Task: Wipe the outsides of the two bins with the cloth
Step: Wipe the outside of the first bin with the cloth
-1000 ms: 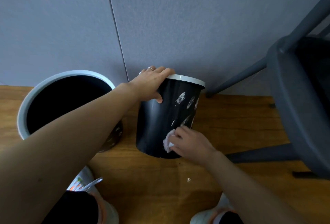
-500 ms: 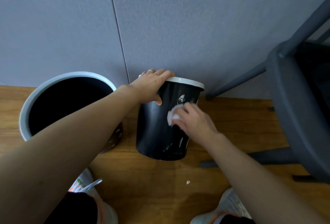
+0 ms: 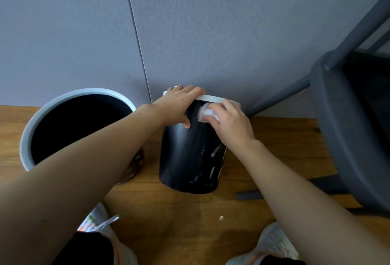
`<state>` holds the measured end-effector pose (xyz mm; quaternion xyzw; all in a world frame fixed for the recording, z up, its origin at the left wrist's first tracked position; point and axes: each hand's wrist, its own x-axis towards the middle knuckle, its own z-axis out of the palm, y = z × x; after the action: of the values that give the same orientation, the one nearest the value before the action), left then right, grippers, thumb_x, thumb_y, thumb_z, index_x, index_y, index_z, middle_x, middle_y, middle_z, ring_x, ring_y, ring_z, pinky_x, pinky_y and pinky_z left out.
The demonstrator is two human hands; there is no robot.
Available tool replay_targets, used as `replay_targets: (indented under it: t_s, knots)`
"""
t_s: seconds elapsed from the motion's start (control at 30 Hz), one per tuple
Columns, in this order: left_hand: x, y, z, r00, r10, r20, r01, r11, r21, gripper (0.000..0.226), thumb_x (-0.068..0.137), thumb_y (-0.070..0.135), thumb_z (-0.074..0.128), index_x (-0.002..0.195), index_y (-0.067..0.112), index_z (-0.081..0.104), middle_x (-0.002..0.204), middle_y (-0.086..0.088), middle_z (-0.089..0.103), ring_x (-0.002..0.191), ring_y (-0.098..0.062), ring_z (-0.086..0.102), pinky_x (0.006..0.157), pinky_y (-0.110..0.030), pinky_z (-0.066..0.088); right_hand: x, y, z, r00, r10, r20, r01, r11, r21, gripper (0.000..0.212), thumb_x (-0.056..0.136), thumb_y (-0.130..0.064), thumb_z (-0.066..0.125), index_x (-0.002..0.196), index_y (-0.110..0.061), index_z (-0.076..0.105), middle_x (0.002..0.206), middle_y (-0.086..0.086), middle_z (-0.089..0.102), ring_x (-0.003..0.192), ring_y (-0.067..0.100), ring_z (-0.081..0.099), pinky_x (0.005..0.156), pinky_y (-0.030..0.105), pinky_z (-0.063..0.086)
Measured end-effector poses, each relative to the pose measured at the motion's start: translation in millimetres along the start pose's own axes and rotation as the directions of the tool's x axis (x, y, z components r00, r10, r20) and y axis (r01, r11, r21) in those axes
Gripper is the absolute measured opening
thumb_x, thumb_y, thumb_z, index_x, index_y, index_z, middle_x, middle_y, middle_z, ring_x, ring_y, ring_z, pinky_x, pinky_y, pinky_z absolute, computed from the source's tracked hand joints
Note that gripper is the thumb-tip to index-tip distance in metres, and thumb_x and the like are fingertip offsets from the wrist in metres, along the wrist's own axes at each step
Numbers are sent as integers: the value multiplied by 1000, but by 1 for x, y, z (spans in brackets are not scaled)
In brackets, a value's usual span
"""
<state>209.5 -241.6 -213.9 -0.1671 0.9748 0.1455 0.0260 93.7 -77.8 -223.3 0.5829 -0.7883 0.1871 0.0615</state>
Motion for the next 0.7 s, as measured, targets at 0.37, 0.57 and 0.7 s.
replay_targets:
  t_s: [0.37, 0.57, 0.7]
  knots:
    - [1, 3, 0, 1000, 1, 15, -1, 1000, -2, 93, 58, 32, 88, 134, 27, 34, 124, 1, 50, 110, -29, 44, 98, -48, 37, -10, 14, 5, 972, 212, -105, -185, 958, 221, 16, 90, -27, 65, 97, -12, 63, 94, 4, 62, 88, 22, 56, 68, 24, 38]
    - [1, 1, -1, 1000, -10, 20, 10, 1000, -4, 95, 58, 32, 88, 136, 26, 33, 126, 0, 49, 110, -29, 43, 99, -47, 37, -43, -1, 26, 990, 136, -38, -122, 960, 253, 36, 95, -24, 55, 130, -14, 59, 109, 7, 51, 97, 18, 49, 72, 21, 42]
    - [1, 2, 0, 1000, -3, 19, 3, 1000, -14, 93, 59, 32, 88, 134, 27, 34, 125, 1, 49, 109, -28, 43, 98, -48, 37, -49, 3, 23, 998, 51, -31, -42, 974, 223, 33, 95, -19, 58, 127, -15, 62, 99, 4, 53, 84, 14, 51, 63, 18, 40]
